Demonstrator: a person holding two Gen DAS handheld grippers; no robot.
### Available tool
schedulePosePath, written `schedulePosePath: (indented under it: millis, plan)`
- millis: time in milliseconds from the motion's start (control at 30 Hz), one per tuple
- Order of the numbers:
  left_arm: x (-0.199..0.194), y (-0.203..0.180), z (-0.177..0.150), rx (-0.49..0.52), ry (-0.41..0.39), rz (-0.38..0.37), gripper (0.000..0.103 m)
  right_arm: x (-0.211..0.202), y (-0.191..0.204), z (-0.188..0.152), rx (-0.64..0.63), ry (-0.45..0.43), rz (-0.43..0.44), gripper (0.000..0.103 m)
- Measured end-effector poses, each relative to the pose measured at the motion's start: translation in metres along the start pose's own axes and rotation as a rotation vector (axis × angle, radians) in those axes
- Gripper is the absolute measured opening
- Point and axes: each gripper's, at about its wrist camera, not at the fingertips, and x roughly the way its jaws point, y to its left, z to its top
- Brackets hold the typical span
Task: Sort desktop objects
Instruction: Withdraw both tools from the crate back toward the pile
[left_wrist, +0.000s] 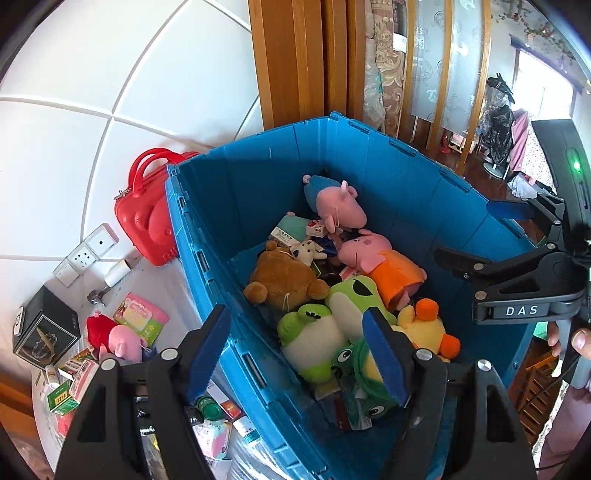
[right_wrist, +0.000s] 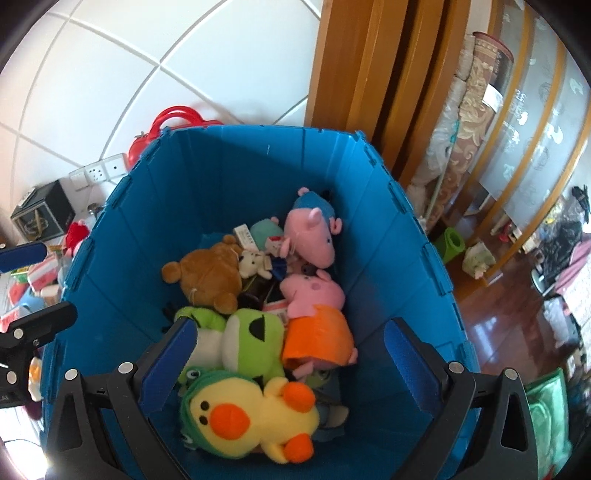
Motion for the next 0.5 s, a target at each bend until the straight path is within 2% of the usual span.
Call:
schedulePosePath:
  millis: [200, 300, 433, 500]
  plan:
    - [-0.037, -0.005, -0.034, -0.006, -0.124, 0.044, 0.073, -0.008, 0.012, -0.030, -0.051, -0.016, -0.060, 0.103]
    - [-0.052, -0.001, -0.055, -0.032, -0.193, 0.093, 0.073, -0.009, 0.018, -0.044, -0.056, -0.034, -0.074, 0.103]
    - [-0.071, 0.013, -0.087, -0.098, -0.294, 0.196, 0.074, -0.020, 0.026, -0.061, -0.034, -0.122, -0.089, 0.103]
    - [-0.077, 0.027, -0.108, -0.161, -0.327, 0.222, 0.075, -0.032, 0.031, -0.069, 0.003, -0.195, -0.062, 0.103]
